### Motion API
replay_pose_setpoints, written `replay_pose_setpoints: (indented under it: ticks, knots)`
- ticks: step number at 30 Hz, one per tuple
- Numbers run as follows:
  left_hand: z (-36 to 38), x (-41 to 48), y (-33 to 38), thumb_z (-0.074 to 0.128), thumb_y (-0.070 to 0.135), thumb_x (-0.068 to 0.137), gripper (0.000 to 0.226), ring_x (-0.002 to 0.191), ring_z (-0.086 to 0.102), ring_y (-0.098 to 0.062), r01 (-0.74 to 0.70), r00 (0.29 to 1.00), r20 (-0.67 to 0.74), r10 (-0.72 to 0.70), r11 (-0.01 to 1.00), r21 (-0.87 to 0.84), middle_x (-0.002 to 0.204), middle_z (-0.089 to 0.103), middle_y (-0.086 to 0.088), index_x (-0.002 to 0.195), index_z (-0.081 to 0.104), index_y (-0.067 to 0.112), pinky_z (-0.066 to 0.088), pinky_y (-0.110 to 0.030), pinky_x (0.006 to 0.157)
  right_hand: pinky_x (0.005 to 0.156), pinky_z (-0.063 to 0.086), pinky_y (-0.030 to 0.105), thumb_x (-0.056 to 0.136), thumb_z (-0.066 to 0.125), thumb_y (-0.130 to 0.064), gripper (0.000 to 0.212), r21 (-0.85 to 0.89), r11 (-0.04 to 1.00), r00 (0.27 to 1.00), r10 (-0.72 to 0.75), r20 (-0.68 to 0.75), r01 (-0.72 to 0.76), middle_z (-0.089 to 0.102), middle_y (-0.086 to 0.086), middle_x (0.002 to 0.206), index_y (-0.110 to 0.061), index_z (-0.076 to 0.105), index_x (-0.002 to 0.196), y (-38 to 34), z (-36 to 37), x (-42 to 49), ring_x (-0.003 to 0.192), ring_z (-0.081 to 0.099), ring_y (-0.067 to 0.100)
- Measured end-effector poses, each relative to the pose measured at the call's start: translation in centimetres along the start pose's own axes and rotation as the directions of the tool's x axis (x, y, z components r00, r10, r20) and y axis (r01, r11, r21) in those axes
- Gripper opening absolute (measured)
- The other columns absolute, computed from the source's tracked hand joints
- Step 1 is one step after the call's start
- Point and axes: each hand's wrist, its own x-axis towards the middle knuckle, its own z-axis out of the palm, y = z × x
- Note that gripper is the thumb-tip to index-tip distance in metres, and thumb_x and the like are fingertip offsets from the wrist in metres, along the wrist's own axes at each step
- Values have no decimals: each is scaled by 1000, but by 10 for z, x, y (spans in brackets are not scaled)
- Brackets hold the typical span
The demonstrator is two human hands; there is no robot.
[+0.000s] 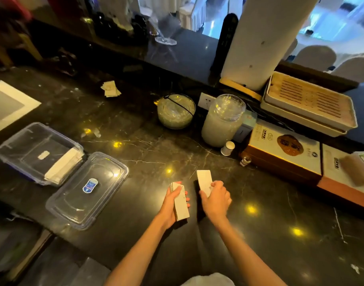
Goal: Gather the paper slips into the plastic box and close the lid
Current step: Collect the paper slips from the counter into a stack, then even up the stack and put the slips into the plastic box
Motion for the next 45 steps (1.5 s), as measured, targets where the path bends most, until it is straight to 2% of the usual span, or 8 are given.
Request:
replay_pose_setpoints:
  ticks: [3,7,12,16,22,29,39,45]
  knots:
    - [-7,-16,12,53,37,97,37,74,62,-24,1,1000,7,-1,999,32,89,64,-14,125,53,14,50,-39,71,100,39,40,85,72,-35,45,116,992,998,-55,-18,57,60,6,122,-19,47,118,-27,6,-37,117,53,29]
    - [-39,-49,18,43,57,94,49,82,72,-25,20,998,58,-23,999,46,90,76,-13,88,78,23,55,-41,77,101,44,39,87,70,-36,44,172,983,998,-67,15,63,58,3,122,-19,45,120,-50,11,-99,116,55,23]
    - [-73,-75,41,31,71,90,74,112,63,-36,-10,997,75,0,991,134,118,68,-22,121,65,12,48,-51,100,95,50,37,88,67,-37,43,202,969,985,-161,65,145,58,0,122,-22,42,120,-84,26,-161,113,59,20]
    - [-109,-102,43,34,74,87,69,87,70,-25,-32,996,83,22,993,116,91,72,-11,90,76,20,54,-39,83,87,49,35,86,66,-36,42,207,965,979,-181,94,159,60,1,120,-20,44,118,-110,49,-207,109,60,23]
    - [-153,-125,57,40,66,90,49,84,67,-24,-87,994,78,79,990,114,93,66,-9,104,67,27,57,-37,73,90,51,41,85,66,-36,39,235,966,986,-131,102,104,58,4,118,-19,46,114,-137,74,-250,106,59,25]
    - [-194,-153,64,36,72,88,63,75,75,-17,-51,982,186,-6,953,299,80,77,-3,76,80,28,59,-33,67,89,53,44,88,63,-36,40,364,931,997,-12,70,-15,54,7,121,-17,42,116,-154,96,-310,107,59,27]
    - [-259,-201,111,30,79,84,77,90,63,-26,24,986,149,-81,935,354,91,65,-12,101,65,12,47,-40,93,92,53,43,93,59,-33,49,390,921,994,-54,96,12,56,12,126,-14,32,129,-227,117,-376,112,59,31]
    - [-294,-230,140,39,75,83,75,102,68,-29,-93,991,115,65,961,260,111,70,-17,118,65,14,56,-40,85,95,53,44,92,59,-23,58,390,919,964,-156,217,61,53,15,134,-10,28,138,-261,128,-395,116,59,33]
